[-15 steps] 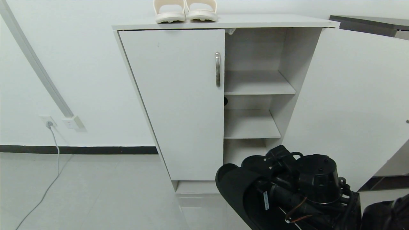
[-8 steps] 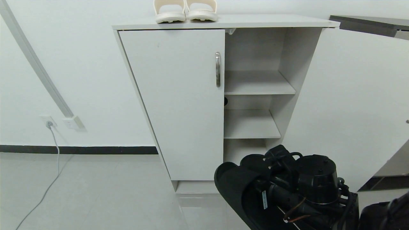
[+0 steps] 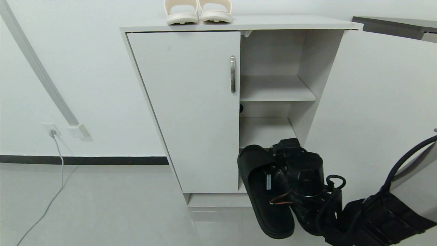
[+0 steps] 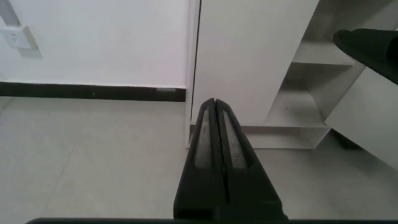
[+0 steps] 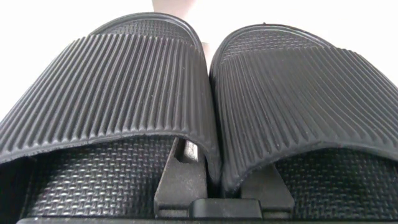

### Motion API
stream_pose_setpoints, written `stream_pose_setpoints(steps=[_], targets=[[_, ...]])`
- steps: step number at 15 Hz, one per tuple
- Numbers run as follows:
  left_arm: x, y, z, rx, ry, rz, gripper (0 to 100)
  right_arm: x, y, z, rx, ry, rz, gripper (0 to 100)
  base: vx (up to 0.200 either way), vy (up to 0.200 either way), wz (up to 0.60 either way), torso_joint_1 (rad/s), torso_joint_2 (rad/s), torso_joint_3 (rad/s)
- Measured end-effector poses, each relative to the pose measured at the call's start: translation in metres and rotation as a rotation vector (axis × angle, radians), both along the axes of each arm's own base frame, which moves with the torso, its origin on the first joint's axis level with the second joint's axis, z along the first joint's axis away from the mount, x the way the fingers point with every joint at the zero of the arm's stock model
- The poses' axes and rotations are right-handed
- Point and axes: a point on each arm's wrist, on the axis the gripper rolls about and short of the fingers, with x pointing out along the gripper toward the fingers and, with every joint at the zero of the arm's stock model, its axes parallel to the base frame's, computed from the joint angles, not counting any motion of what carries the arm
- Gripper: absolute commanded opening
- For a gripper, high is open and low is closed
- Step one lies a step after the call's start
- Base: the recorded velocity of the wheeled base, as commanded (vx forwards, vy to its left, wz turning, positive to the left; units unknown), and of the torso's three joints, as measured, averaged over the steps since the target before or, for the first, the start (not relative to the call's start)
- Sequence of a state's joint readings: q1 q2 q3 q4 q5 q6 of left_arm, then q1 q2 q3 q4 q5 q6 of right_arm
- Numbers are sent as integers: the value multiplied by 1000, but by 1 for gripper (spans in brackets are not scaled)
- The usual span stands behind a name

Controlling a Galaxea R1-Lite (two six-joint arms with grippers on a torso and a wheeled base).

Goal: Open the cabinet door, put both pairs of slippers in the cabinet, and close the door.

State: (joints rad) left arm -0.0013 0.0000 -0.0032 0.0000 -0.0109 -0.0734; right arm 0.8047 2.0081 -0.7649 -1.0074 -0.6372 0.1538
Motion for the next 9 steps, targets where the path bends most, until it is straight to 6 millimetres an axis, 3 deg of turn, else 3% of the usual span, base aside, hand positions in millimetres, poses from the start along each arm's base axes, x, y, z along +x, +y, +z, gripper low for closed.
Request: stream_pose_setpoints(steps=[1, 7, 9], targets=[[0, 0, 0, 1, 0, 0, 0, 4, 4, -3, 1, -3, -18, 0, 0, 0, 0, 0, 0, 0], [0, 0, 0, 3, 0, 0, 0, 15, 14, -17, 2, 9, -55, 0, 0, -200, 0, 2, 4, 2], [0, 0, 0, 0, 1, 0, 0, 16, 14, -22, -5, 17, -56, 0, 0, 0, 0, 0, 0, 0]])
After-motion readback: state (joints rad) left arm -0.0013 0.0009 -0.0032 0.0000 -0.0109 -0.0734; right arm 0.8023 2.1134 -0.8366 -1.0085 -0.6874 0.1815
